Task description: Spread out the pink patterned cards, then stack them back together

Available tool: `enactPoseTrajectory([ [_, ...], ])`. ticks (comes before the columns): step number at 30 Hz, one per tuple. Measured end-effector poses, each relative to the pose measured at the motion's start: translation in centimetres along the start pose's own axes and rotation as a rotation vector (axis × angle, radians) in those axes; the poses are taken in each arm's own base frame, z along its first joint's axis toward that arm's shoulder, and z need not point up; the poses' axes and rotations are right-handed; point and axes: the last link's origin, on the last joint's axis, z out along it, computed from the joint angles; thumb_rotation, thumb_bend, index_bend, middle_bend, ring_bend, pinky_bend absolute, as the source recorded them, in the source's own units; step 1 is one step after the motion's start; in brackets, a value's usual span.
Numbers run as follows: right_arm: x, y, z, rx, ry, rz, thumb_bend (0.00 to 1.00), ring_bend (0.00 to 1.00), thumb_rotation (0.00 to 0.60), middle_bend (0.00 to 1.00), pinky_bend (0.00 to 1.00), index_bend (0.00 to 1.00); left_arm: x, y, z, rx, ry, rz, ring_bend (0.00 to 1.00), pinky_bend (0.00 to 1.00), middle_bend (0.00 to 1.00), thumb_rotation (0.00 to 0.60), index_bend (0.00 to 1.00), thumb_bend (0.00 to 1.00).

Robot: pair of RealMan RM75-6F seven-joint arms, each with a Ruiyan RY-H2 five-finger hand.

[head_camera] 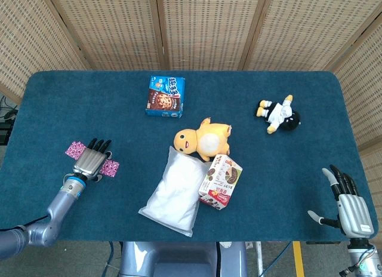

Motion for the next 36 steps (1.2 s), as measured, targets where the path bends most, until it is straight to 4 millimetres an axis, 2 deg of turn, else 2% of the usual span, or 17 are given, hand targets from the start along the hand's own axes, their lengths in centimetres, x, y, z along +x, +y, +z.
enactPoseTrajectory([
  [23,-0.25,-0.04,0.03,-0.001,-0.009,-0.007,0.1,0.0,0.6,0.0,0.0,0.04,-0.55,0.63,0.7,0.018,-0.005,0.006,0.0,0.0,0.0,0.6,0.32,0.25],
  [36,-0.3,-0.07,-0.02,0.0,-0.01,-0.01,0.11,0.0,0.6,0.0,0.0,0.04,-0.75,0.52,0.44,0.015,-0.014,0.001,0.0,0.0,0.0,0.6,0.5,0.28],
])
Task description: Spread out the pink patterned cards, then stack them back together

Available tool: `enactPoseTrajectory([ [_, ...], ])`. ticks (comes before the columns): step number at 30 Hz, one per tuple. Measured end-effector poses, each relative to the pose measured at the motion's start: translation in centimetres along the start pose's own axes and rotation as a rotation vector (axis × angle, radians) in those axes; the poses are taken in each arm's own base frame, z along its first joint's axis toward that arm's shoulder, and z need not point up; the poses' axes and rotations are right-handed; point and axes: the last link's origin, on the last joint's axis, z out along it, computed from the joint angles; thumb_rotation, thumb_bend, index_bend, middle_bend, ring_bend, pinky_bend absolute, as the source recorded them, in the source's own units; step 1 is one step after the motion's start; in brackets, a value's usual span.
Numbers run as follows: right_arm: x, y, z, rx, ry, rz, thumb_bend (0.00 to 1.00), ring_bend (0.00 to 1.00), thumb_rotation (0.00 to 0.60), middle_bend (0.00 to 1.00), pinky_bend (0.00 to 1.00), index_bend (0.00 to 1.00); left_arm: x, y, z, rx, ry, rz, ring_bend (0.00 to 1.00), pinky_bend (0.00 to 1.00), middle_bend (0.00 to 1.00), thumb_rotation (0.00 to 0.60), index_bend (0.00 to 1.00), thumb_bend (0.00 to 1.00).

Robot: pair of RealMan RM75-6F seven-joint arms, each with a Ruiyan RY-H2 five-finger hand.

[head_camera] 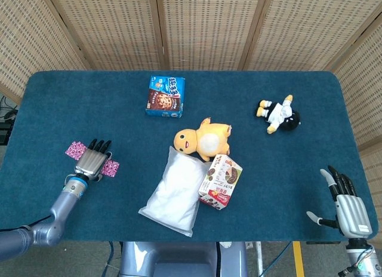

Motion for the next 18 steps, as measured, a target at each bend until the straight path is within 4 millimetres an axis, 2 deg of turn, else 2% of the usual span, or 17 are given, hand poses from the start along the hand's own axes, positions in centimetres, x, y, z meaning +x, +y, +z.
enactPoseTrajectory([
  [8,0.06,-0.02,-0.03,0.001,0.004,0.001,0.1,0.0,0.6,0.0,0.0,0.04,-0.09,-0.09,-0.07,-0.001,0.0,0.0,0.0,0.0,0.0,0.6,0.56,0.3],
  [18,0.05,-0.03,-0.07,0.002,0.002,0.003,0.1,0.0,0.6,0.0,0.0,0.04,-0.69,-0.18,-0.2,0.003,-0.017,0.003,0.0,0.0,0.0,0.6,0.57,0.34],
])
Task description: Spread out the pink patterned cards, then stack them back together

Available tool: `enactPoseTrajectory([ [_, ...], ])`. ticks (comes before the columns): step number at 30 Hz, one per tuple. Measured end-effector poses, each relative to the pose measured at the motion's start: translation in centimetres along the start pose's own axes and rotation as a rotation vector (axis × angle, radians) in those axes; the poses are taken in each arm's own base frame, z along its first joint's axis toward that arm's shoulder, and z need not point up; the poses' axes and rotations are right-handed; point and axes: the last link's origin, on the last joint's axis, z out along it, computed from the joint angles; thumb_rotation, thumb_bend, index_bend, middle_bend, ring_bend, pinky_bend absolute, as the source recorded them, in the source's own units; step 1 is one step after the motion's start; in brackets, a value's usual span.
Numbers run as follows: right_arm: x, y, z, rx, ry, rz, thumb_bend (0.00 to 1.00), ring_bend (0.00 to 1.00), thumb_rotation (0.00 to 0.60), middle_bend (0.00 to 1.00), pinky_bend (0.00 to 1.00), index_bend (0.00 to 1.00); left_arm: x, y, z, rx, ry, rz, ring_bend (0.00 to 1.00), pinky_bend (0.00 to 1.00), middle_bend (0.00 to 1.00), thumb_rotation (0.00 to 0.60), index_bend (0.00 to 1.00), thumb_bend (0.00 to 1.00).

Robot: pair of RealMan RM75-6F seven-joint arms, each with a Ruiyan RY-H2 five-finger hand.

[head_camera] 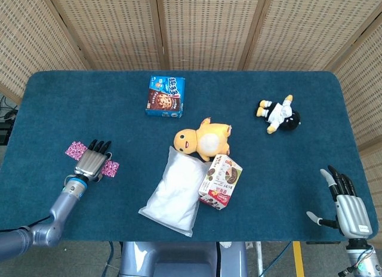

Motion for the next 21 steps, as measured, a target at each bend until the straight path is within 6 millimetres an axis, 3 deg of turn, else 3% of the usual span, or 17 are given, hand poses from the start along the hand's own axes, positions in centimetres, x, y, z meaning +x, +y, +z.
enactPoseTrajectory([
  [21,0.0,0.0,0.0,0.002,0.0,0.003,0.11,0.0,0.6,0.0,0.0,0.04,1.3,-0.4,-0.2,0.007,0.03,-0.025,0.0,0.0,0.0,0.6,0.6,0.34],
])
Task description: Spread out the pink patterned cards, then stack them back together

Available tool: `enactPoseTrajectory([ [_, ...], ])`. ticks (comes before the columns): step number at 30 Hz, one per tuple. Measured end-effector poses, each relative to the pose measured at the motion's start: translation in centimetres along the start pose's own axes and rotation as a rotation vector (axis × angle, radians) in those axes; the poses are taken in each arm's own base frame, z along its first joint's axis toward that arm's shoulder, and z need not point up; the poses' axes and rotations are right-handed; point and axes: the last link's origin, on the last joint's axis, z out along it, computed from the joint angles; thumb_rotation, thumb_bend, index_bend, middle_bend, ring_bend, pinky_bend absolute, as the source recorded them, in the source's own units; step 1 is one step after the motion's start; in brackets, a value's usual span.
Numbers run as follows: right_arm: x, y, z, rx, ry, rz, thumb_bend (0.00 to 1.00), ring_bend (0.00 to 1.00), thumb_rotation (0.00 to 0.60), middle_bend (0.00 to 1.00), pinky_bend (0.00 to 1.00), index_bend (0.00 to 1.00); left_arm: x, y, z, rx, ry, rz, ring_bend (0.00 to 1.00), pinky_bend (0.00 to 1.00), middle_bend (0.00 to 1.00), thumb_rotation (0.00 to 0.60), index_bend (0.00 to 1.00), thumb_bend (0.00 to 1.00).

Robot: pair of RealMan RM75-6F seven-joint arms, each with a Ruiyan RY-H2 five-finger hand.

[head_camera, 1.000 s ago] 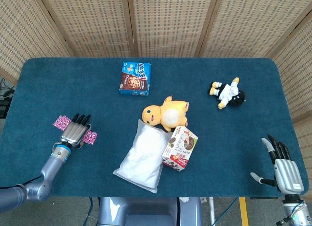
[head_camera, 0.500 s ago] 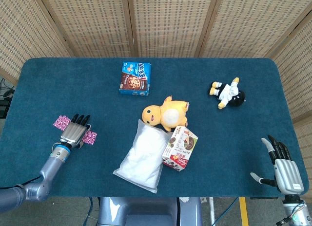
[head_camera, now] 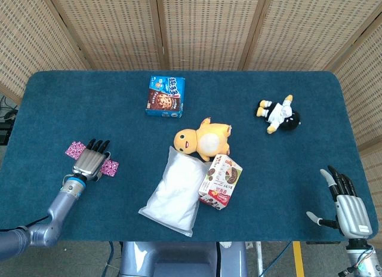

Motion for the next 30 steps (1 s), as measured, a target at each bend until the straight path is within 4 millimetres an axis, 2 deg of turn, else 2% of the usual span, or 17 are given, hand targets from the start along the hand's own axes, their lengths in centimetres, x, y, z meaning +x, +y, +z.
enactPoseTrajectory([
  [7,0.0,0.1,0.0,-0.002,0.001,0.002,0.11,0.0,0.6,0.0,0.0,0.04,1.4,-1.0,-0.1,0.017,0.051,-0.01,0.0,0.0,0.0,0.6,0.6,0.34],
  [18,0.0,0.3,0.1,-0.01,0.001,-0.002,0.1,0.0,0.6,0.0,0.0,0.04,2.4,-3.0,-0.2,-0.014,0.131,0.017,0.0,0.0,0.0,0.6,0.6,0.32],
  [30,-0.2,0.4,0.2,-0.016,-0.005,-0.002,0.11,0.0,0.6,0.0,0.0,0.04,1.9,-8.7,-0.5,0.015,0.174,0.06,0.0,0.0,0.0,0.6,0.6,0.31],
])
